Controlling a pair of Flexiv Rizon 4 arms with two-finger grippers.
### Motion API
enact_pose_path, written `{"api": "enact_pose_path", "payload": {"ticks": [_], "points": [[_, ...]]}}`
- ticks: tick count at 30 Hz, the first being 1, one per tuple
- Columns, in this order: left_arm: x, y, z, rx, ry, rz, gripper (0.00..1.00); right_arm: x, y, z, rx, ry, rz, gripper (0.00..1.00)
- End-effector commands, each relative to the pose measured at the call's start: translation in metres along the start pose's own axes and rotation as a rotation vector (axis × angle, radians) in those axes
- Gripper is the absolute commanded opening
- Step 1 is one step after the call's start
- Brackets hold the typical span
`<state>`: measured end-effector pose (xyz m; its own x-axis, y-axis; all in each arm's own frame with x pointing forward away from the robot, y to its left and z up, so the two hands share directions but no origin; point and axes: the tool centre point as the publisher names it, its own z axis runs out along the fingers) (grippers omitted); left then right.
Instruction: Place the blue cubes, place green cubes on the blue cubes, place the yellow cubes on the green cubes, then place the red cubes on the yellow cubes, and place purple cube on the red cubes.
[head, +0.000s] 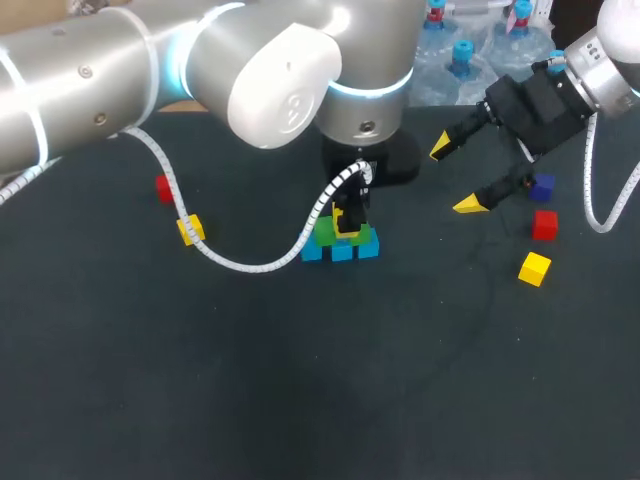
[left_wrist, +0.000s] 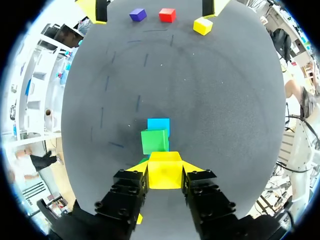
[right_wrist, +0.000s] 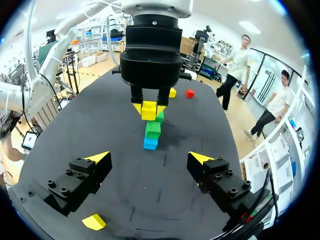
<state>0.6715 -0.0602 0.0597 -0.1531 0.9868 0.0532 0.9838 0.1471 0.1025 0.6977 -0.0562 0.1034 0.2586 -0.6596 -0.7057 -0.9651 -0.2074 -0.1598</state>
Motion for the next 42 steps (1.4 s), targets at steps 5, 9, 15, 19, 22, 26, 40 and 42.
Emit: {"api": "enact_pose_path", "payload": {"ticks": [5, 9, 15, 19, 22, 26, 40, 42], "points": [[-0.003, 0.007, 0.002, 0.007, 0.011, 0.003, 0.00, 0.000, 0.000, 0.000, 0.001, -0.001, -0.001, 1.00], [-0.003, 0.007, 0.003, 0.006, 0.012, 0.005, 0.00, 0.000, 0.000, 0.000, 0.001, -0.001, -0.001, 1.00], [-0.002, 0.009, 0.004, 0.008, 0.011, 0.003, 0.00, 0.000, 0.000, 0.000, 0.001, -0.001, -0.001, 1.00], [0.000, 0.009, 0.004, 0.007, 0.011, -0.001, 0.00, 0.000, 0.000, 0.000, 0.001, -0.001, -0.001, 1.00], [0.000, 0.010, 0.005, 0.009, 0.011, 0.000, 0.00, 0.000, 0.000, 0.000, 0.001, -0.001, -0.001, 1.00], [0.000, 0.011, 0.005, 0.008, 0.011, 0.002, 0.00, 0.000, 0.000, 0.000, 0.001, -0.001, -0.001, 1.00], [0.000, 0.015, 0.006, 0.006, 0.011, 0.007, 0.00, 0.000, 0.000, 0.000, 0.001, -0.001, -0.001, 1.00], [0.000, 0.015, 0.005, 0.005, 0.010, 0.008, 0.00, 0.000, 0.000, 0.000, 0.001, -0.001, -0.001, 1.00]]}}
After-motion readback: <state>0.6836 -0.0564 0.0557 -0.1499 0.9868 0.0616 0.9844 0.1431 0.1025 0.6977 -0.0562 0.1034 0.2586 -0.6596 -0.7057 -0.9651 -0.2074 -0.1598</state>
